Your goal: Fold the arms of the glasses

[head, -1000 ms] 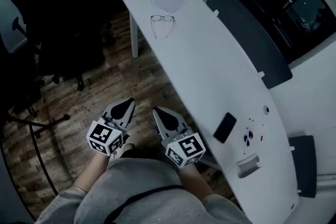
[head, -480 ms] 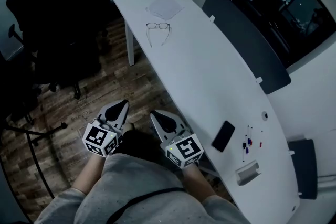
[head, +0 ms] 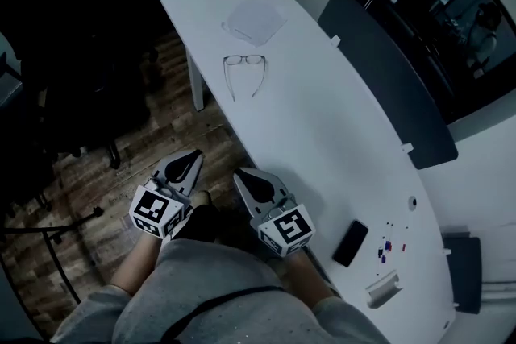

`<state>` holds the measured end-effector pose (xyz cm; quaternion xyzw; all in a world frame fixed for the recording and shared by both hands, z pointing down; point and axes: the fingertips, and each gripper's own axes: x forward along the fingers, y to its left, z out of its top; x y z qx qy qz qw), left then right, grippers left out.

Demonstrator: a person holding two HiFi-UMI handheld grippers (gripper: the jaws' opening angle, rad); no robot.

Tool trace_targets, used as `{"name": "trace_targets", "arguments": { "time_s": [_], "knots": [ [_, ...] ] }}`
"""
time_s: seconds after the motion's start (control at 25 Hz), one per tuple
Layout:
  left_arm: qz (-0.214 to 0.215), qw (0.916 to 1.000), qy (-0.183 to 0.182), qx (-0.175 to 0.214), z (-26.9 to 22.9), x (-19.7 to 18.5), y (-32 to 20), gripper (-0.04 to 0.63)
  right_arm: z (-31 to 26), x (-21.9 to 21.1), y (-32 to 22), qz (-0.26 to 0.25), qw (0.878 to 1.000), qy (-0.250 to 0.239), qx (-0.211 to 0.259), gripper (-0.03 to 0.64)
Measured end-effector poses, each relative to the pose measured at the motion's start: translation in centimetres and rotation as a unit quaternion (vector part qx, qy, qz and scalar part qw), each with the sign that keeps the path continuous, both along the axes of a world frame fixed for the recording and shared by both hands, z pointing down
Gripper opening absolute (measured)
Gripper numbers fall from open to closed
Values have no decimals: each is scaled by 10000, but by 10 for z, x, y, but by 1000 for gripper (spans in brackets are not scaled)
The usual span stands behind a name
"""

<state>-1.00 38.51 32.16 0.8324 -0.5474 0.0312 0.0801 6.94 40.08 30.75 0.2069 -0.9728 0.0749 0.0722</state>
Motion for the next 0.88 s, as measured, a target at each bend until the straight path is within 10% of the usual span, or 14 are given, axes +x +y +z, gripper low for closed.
{"name": "trace_targets", "arguments": {
  "time_s": [0.64, 0.88],
  "knots": [
    [847, 9963, -82, -77, 16, -57, -161, 15, 18, -71, -158, 561, 9981, 110, -219, 18],
    [941, 9950, -313, -118, 31, -70, -187, 15, 29, -69, -188, 525, 9940, 815, 497, 18]
  ]
}}
